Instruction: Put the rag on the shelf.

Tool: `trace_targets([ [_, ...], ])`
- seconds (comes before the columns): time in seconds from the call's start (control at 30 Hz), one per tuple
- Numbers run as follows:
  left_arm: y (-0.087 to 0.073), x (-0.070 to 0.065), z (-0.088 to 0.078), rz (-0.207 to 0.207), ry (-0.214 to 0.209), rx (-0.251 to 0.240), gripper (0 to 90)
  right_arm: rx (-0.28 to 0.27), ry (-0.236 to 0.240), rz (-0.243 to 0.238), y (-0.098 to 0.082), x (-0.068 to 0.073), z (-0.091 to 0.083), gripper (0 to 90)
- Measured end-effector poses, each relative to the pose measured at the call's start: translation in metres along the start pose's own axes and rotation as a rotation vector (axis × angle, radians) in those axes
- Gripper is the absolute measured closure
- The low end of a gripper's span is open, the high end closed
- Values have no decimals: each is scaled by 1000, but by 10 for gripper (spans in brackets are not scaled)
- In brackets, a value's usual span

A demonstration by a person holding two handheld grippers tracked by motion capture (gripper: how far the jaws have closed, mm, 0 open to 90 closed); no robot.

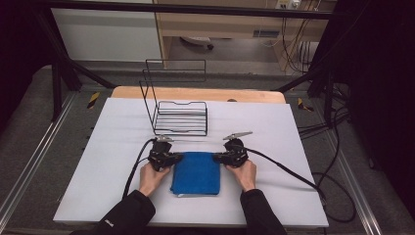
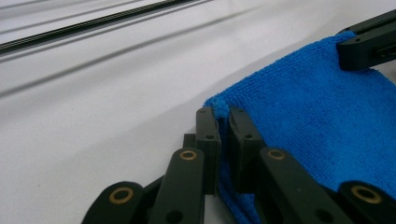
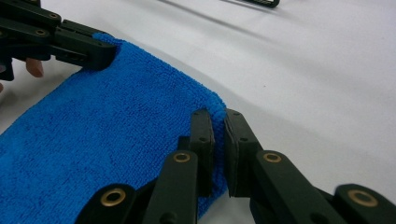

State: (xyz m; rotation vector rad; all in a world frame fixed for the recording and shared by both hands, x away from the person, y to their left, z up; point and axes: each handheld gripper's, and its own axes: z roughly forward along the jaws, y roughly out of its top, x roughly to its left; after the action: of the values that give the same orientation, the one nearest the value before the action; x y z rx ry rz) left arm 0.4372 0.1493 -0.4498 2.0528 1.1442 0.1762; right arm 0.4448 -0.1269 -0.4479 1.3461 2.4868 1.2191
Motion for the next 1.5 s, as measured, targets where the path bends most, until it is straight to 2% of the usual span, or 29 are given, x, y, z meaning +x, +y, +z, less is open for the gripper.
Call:
trace_targets([
  [0.1, 0, 2, -2, -17, -14, -9, 843, -17, 0, -15, 0, 2, -4, 838],
  [0.17, 1, 1, -4, -12, -12, -18, 843, -30, 0, -18, -1, 5, -7, 838],
  [0.3, 2, -2, -11, 3, -9, -45, 843, -55, -1, -37, -2, 8, -12, 837],
  [0.4, 2, -4, -18, 15, -11, -69, 843, -94, -1, -66, -5, 13, -18, 838],
  [0.63, 2, -10, -36, 36, -46, -116, 842, -124, 13, -86, -4, 17, -28, 837],
  [0.8, 1, -17, -46, 73, -32, -141, 842, -157, 24, -100, -5, 21, -35, 836],
  [1.0, 1, -22, -53, 76, -41, -164, 841, -171, 24, -110, -5, 22, -40, 836],
  [1.17, 3, -23, -64, 75, -57, -197, 841, -212, 42, -108, -2, 26, -49, 836],
  [1.5, 6, -28, -82, 95, -58, -268, 841, -297, 50, -159, 5, 36, -67, 836],
])
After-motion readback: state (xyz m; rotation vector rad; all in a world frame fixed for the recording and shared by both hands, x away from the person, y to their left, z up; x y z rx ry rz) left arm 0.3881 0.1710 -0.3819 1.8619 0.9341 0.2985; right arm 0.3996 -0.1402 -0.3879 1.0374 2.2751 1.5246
